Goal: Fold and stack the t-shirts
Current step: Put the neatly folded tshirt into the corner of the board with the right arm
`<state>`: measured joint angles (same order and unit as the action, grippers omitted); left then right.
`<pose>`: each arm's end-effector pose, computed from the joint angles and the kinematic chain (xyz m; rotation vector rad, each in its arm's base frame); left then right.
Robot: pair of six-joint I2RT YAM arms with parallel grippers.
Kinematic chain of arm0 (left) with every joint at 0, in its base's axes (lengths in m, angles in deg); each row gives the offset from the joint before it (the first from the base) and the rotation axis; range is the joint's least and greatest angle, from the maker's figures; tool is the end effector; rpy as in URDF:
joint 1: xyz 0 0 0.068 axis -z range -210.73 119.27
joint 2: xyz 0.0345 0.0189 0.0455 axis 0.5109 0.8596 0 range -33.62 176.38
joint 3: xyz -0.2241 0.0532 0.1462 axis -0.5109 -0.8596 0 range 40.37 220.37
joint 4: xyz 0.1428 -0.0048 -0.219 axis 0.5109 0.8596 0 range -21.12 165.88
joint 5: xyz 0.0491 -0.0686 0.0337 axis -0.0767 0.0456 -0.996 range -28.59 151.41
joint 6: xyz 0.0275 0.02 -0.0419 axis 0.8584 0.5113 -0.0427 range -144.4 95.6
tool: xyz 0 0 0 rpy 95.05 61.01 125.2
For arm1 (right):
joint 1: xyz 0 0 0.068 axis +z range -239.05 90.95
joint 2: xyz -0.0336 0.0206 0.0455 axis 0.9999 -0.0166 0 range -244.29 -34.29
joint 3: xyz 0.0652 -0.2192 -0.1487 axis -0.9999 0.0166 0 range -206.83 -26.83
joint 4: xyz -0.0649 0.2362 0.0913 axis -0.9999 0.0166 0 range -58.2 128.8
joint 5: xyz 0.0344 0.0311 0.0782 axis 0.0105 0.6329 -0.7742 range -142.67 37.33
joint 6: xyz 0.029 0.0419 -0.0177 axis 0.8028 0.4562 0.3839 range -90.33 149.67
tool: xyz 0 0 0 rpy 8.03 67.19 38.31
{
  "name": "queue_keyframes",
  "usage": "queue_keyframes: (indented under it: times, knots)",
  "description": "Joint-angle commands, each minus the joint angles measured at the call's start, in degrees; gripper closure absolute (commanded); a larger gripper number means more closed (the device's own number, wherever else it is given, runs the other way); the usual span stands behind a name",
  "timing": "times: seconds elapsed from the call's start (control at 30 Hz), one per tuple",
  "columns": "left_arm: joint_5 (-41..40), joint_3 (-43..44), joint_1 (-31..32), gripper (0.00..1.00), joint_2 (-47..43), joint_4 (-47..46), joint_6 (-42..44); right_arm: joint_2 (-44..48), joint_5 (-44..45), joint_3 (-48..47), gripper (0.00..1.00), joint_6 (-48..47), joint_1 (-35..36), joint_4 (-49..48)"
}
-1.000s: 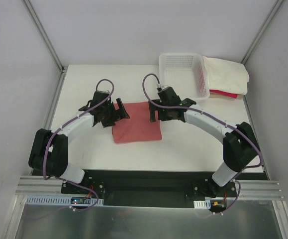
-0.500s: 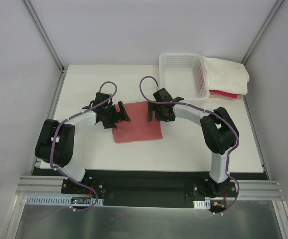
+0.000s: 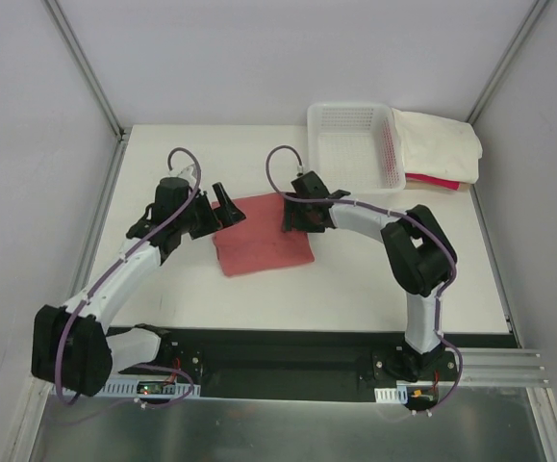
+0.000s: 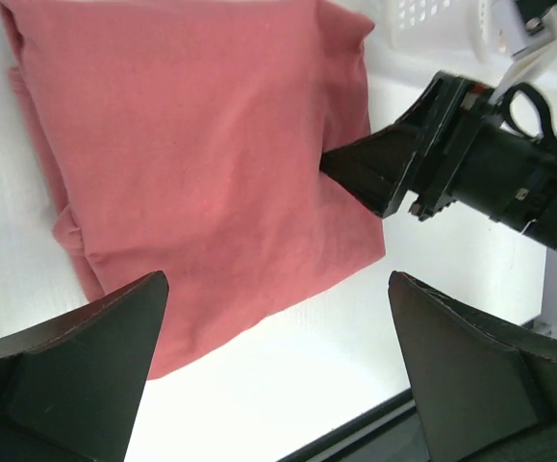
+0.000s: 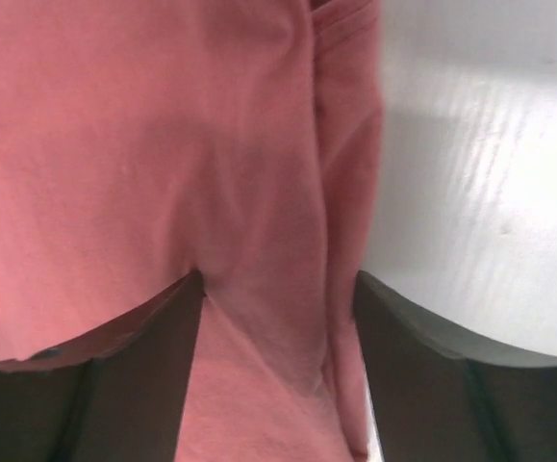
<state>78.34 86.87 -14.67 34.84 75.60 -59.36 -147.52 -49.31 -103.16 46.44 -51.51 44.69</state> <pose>0.2542 -0.0840 0.2711 -0.1662 2.1538 -0.8383 0.3397 0.2584 0.1733 -0.4189 2.4334 0.3483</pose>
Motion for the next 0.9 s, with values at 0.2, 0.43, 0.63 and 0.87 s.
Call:
queue_keyframes:
  times: [0.2,0.43,0.63,0.87]
  knots:
    - [-9.02,-5.63,-0.15,0.01,-13.88,6.20,-0.46,-1.47,3.85,0.40,0.80,-3.93,7.10,1.09]
    - [-9.11,-7.39,-0.14,0.01,-15.64,8.04,-0.90,5.62,9.90,6.96,0.99,-15.78,9.39,4.51]
    - [-9.28,-7.74,-0.15,0.01,-16.26,8.13,-0.81,18.28,25.53,15.95,0.99,-29.59,10.54,7.67]
    - [-9.72,-7.21,-0.15,0.01,-14.86,8.13,-0.90,24.37,41.11,19.82,0.99,-49.89,10.54,6.63]
